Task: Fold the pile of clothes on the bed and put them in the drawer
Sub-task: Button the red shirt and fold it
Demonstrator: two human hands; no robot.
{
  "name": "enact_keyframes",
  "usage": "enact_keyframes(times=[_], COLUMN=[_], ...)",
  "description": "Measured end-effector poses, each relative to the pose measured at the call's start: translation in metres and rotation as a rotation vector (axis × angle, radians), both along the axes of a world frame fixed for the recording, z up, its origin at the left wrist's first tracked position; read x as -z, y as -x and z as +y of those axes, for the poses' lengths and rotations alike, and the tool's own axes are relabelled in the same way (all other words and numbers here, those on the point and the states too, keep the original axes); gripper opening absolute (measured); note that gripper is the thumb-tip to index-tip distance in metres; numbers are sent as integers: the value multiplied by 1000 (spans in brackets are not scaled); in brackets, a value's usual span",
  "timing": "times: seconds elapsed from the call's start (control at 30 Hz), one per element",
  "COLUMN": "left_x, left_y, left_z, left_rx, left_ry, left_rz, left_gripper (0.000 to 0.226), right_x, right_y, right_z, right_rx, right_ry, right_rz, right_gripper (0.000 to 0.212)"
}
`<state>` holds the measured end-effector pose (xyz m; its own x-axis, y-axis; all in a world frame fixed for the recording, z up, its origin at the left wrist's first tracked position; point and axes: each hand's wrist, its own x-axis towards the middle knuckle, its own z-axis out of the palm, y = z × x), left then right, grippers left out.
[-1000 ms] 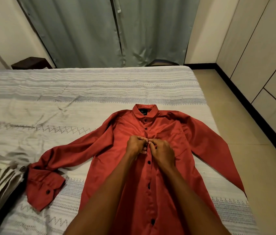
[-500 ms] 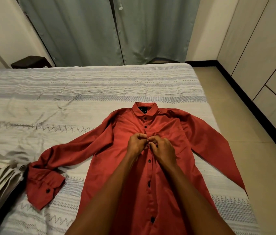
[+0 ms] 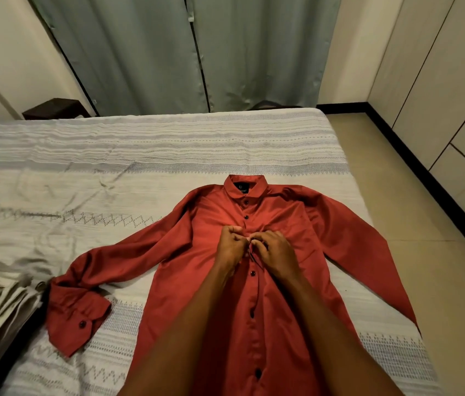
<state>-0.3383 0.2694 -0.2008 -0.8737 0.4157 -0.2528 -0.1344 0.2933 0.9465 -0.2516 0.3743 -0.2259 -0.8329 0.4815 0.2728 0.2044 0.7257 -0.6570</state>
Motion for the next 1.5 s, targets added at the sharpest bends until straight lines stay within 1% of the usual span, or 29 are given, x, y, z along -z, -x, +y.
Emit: enact_keyframes(times=[0.03,0.1,0.17,0.2,0.23,0.3,0.37,0.5,0.57,0.6,0.67,0.73,0.83,0.87,0.9,0.93,1.0,1.1,1.2,1.27,1.37,1.4,1.43,1.5], left_x=[0,-1,-3,-6,-9,-13,-14,-12,-12,-10,-7,-9,-15,-17,-17,-16,-14,-19,-23,-23,-23,-24,-25,-26], left_y=[-2,-8,-14,-17,-19,-23,-29,-50,-65,-71,-81,-89,-98,-100,-101,-102,-103,-108,-119,-128,-143,-148,-152,-154], left_z=[-3,-9,-17,-19,-21,-27,-33,-42,-48,-50,-54,-53,-42,-36,-32,-28,-21,-20,-24,-28,-33,-34,-36,-41], left_rx=[5,30,53,67,77,92,123,275,339,352,332,295,236,214,188,158,108,80,59,45,34,38,42,27], left_ry=[56,209,264,266,272,289,325,410,438,452,447,362,230,204,186,173,181,164,88,41,19,9,4,7], left_rz=[89,328,463,500,516,528,526,458,373,320,222,127,-42,-73,-88,-89,-67,-86,-154,-180,-184,-182,-179,-172], left_gripper=[24,17,10,7,6,9,16,38,45,45,39,34,30,29,29,28,24,20,15,15,25,28,30,29], right_x=[-2,-12,-18,-19,-20,-19,-21,-30,-38,-41,-45,-39,-40,-46,-53,-54,-54,-45,-50,-56,-64,-65,-66,-69], right_y=[-2,-7,-19,-28,-37,-56,-74,-95,-103,-106,-110,-111,-111,-112,-114,-115,-118,-118,-113,-107,-99,-97,-94,-89], right_z=[-3,-9,-15,-17,-18,-23,-29,-35,-36,-35,-33,-28,-27,-28,-31,-31,-30,-30,-36,-40,-43,-42,-42,-41], right_rx=[1,17,56,77,83,75,106,208,208,211,247,273,291,282,275,270,279,279,269,260,244,234,232,236], right_ry=[12,71,163,166,111,-8,-4,109,303,408,515,609,905,971,996,992,906,633,396,352,354,342,325,266], right_rz=[1,-12,-46,-82,-137,-257,-293,-265,-220,-214,-211,-179,-47,-13,-9,-10,-25,-86,-112,-143,-278,-325,-367,-411], right_gripper=[32,33,33,31,31,38,43,34,31,30,28,26,37,40,39,34,24,17,13,16,34,37,36,28])
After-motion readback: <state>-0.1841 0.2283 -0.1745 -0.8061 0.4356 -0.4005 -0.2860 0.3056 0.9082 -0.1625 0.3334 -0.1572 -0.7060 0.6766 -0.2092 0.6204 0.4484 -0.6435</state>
